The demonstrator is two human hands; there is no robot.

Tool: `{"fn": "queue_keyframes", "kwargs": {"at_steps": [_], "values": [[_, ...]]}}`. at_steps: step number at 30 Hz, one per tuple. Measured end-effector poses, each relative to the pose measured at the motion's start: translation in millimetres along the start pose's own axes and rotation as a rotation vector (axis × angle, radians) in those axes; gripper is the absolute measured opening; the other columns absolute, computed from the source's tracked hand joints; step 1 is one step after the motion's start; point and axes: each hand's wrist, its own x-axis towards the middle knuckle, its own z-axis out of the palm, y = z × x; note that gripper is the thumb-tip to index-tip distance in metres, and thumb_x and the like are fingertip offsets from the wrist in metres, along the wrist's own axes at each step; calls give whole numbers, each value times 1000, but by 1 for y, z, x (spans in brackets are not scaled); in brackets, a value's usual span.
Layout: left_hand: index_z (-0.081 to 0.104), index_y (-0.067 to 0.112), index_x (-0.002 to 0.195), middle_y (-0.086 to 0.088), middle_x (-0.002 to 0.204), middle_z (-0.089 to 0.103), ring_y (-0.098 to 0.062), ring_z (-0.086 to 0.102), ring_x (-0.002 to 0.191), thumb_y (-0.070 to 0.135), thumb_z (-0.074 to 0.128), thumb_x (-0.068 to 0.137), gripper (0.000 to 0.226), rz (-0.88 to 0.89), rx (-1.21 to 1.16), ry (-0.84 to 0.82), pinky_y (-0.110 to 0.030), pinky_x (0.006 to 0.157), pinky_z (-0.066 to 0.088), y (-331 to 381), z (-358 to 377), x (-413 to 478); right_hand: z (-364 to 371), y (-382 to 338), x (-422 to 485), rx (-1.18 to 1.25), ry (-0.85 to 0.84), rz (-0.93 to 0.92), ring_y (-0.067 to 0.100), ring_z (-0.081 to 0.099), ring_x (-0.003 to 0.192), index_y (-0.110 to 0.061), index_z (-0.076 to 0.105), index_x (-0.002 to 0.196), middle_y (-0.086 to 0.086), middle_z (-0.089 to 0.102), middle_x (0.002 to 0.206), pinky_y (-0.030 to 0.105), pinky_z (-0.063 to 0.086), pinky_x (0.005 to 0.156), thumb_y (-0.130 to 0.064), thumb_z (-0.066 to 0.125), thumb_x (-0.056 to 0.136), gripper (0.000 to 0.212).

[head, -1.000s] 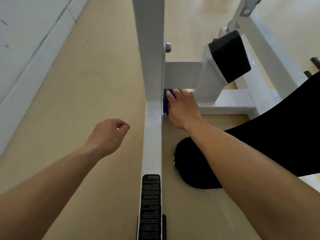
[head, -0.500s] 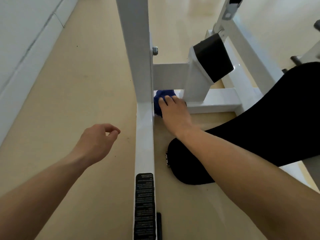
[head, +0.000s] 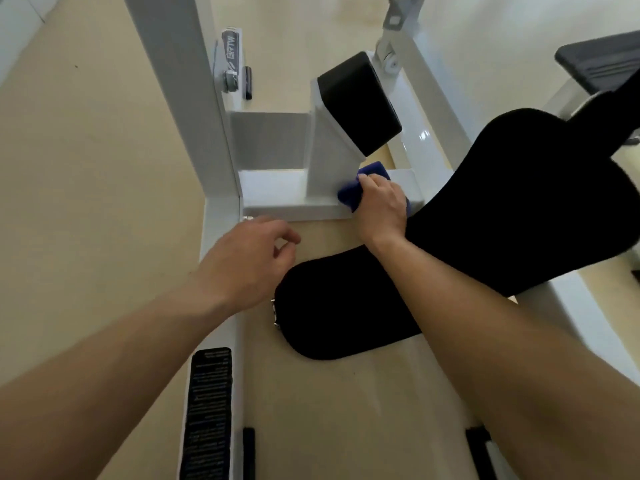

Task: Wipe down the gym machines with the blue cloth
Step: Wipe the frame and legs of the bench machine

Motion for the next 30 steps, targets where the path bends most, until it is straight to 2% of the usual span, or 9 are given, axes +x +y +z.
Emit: {"fn": "queue_keyframes", "kwargs": {"at_steps": [2,4,7,10,14,16,21,26,30], "values": [[70,26,108,15,93,56,-12,59,91,29,52,95,22,-12,-6,2,-36,86,50,1,8,6,-1,0,13,10,-17,-12,32,55,112,-16,64,117,5,62,114,40,39,102,-16,48,92,30],[70,28,108,16,91,56,-12,59,90,30,52,95,22,-41,-12,12,-35,87,50,-1,13,14,-6,8,26,-31,-57,-39,32,57,109,-17,65,113,5,63,113,42,42,98,-20,43,90,31],[69,28,108,15,93,60,-8,59,88,28,53,95,20,-80,-45,28,-27,84,46,1,21,23,-19,33,42,-83,-111,164,33,52,122,-22,58,127,6,57,130,45,40,105,-32,42,90,42],[69,27,104,10,100,65,-9,60,89,26,54,94,18,-78,-73,28,-28,84,45,3,29,29,-21,53,26,-108,-117,350,37,42,131,-19,47,136,11,48,140,47,33,111,-25,45,95,41],[68,31,99,11,100,62,-2,58,80,26,55,93,15,-85,-98,6,-25,77,40,-1,41,27,-11,56,-14,-106,-143,182,34,20,148,-18,25,155,10,24,162,45,14,122,-21,39,101,56],[67,32,99,13,99,61,0,57,79,25,55,93,15,-91,-104,10,-23,75,39,-4,44,26,-8,54,-7,-46,-164,94,31,12,151,-22,24,157,6,19,164,44,9,124,-21,35,104,54],[67,30,99,13,103,63,-2,59,81,24,54,93,16,-125,-108,26,-24,78,42,-9,42,23,-7,56,28,3,-188,-46,26,17,151,-29,34,153,-1,23,163,41,16,122,-26,31,103,50],[69,29,102,18,93,58,0,56,80,25,53,94,18,-138,-65,25,-24,76,40,-9,26,12,-13,66,24,-91,-113,220,33,19,149,-23,28,155,7,23,163,45,17,122,-32,25,105,51],[70,27,103,13,92,59,-1,54,78,23,52,95,19,-143,-45,23,-23,75,38,-10,16,12,-1,21,11,8,-199,-80,27,13,152,-23,26,156,1,19,164,42,11,124,-31,26,106,51]]}}
